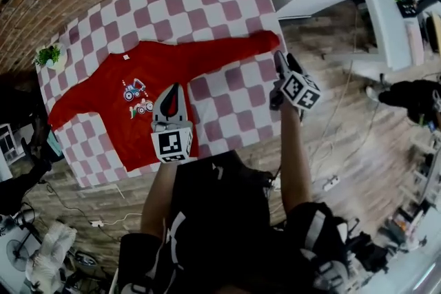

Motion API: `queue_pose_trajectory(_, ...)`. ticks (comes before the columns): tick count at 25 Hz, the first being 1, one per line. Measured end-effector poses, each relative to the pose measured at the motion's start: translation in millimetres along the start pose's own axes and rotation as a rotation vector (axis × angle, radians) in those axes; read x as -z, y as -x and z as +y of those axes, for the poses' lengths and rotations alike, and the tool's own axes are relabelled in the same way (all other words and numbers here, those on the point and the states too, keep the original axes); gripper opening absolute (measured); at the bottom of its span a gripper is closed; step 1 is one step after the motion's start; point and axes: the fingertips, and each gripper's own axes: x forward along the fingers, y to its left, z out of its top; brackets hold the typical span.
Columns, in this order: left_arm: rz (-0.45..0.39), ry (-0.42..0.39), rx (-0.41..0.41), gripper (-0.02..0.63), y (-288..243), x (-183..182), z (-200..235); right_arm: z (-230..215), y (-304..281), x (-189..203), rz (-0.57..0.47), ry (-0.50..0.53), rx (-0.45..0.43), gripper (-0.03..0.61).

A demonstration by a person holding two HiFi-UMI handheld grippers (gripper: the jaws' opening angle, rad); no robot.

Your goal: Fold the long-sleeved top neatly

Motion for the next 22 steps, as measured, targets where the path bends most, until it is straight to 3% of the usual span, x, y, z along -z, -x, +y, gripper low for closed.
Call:
queue_pose_trajectory(7, 0.145, 0.026, -0.009, 0.006, -73, 68, 20, -34, -61, 15, 0.072, -0.197, -0.007, 0.185)
queue_pose_trajectory(17, 0.213, 0.037, -0.012, 0.006, -110, 113, 31, -42, -108, 41, 0.155, -0.355, -0.063, 0.204)
queue_pose_trajectory(18, 0.218, 0.041, -0.009, 0.006, -110, 116, 30, -41, -108, 42, 0.160, -0.354, -0.062, 0.188)
queue_pose_trajectory(21, 0.221, 0.051, -0.004, 0.006, -109, 120, 31, -40, -108, 43, 0.151, -0.321, -0.038, 0.039)
queue_pose_trajectory(22, 0.218, 0.052, -0.003, 0.006, -107, 119, 31, -37, -107, 41, 0.146, -0.297, -0.034, 0.032)
